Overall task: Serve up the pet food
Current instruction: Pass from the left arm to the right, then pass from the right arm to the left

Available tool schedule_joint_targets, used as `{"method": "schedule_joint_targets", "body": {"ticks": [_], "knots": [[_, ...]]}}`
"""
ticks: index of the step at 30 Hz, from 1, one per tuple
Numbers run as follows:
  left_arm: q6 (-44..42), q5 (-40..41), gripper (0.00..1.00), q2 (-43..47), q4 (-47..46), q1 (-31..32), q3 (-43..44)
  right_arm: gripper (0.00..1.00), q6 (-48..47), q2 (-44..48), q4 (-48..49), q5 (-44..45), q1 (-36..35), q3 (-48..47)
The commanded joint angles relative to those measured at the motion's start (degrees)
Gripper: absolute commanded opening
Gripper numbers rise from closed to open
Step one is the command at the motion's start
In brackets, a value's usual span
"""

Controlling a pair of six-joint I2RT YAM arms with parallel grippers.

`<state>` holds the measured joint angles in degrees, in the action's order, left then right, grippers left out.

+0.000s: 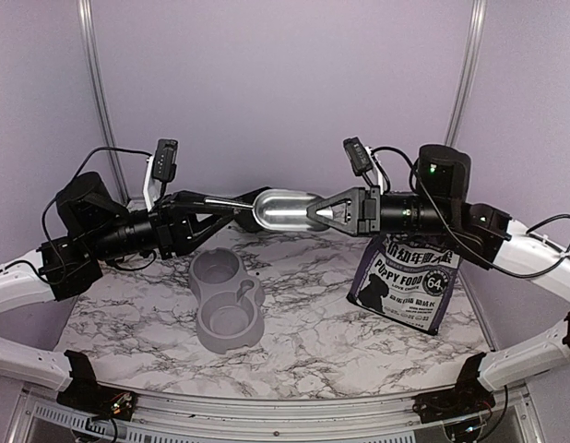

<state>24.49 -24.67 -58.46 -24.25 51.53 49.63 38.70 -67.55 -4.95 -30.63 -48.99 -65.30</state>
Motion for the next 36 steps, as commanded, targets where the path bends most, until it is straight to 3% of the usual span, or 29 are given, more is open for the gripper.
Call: {"method": "schedule_joint_targets", "body": {"ticks": [1,14,21,31,36], "knots": [[-1.48,-6.39,0.51,0.62,3.75,-0.20,0.38,0.00,-3.79,1.88,-3.04,-3.69,2.69,-2.09],[0.71,-10.23,0.62,-1.62,6.80,-0.20,3.40,0.00,-12.83,0.44,-12.16,-7.67,3.81,-6.65],[2.51,-11.01,0.62,-4.54,6.76,-0.14,5.54,0.00,-14.10,-0.84,-13.76,-7.10,3.82,-8.11],[3.34,-9.98,0.43,-5.56,6.76,-0.11,5.67,0.00,-14.94,-1.19,-14.99,-5.19,3.82,-7.88],[3.53,-9.55,0.39,-5.37,6.76,-0.11,4.86,0.00,-15.35,-0.87,-15.50,-3.79,3.81,-8.23]]}}
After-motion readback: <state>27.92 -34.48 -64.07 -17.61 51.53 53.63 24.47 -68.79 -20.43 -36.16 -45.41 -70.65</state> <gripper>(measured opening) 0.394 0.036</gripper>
